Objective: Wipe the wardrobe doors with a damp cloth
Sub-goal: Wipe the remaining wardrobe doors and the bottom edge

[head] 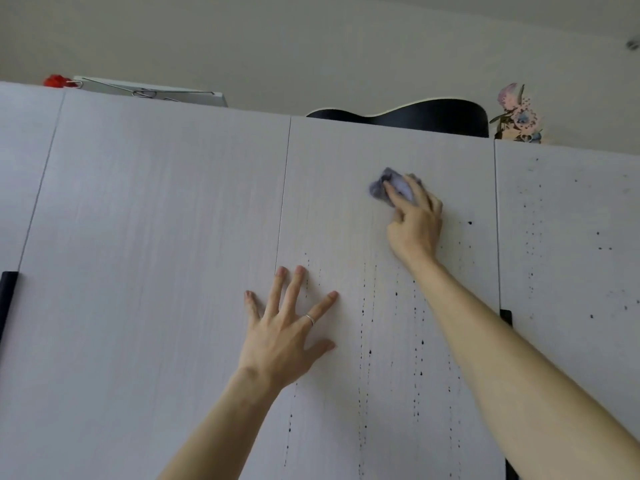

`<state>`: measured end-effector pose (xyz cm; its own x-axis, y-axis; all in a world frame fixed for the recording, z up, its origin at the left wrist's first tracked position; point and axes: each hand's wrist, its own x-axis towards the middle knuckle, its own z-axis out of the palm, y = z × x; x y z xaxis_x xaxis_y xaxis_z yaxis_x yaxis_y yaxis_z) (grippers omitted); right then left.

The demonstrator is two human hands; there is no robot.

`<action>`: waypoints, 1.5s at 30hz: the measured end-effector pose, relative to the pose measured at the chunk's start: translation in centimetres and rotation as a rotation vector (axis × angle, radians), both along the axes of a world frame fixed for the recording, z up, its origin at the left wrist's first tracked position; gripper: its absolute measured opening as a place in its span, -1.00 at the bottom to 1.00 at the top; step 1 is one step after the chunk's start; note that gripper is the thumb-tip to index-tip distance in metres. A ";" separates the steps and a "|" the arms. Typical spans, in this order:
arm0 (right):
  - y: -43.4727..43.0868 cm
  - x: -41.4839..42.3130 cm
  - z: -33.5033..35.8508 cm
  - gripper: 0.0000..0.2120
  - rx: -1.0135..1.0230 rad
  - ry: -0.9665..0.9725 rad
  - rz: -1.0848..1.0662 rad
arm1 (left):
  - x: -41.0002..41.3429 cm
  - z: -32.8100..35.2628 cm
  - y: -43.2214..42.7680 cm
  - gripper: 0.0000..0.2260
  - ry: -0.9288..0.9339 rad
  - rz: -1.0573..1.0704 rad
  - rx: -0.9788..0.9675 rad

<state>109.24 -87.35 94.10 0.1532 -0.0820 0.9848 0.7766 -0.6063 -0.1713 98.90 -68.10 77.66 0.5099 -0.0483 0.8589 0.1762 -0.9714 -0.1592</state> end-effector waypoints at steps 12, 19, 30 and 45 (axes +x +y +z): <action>-3.3 0.0 -1.1 -0.48 -0.091 0.114 -0.091 | -0.8 0.5 -1.1 -0.26 0.062 0.031 -0.001; -2.1 0.6 -9.7 -0.51 -0.491 -0.192 -0.057 | -0.1 0.3 -3.3 -0.25 0.083 0.061 -0.113; -7.0 2.9 -4.5 -0.54 -0.055 0.007 -0.088 | -0.2 0.7 -4.7 -0.21 0.072 0.064 -0.221; -10.0 4.6 -7.7 -0.54 -0.124 -0.108 -0.053 | -0.8 0.4 -4.5 -0.16 0.068 0.014 -0.278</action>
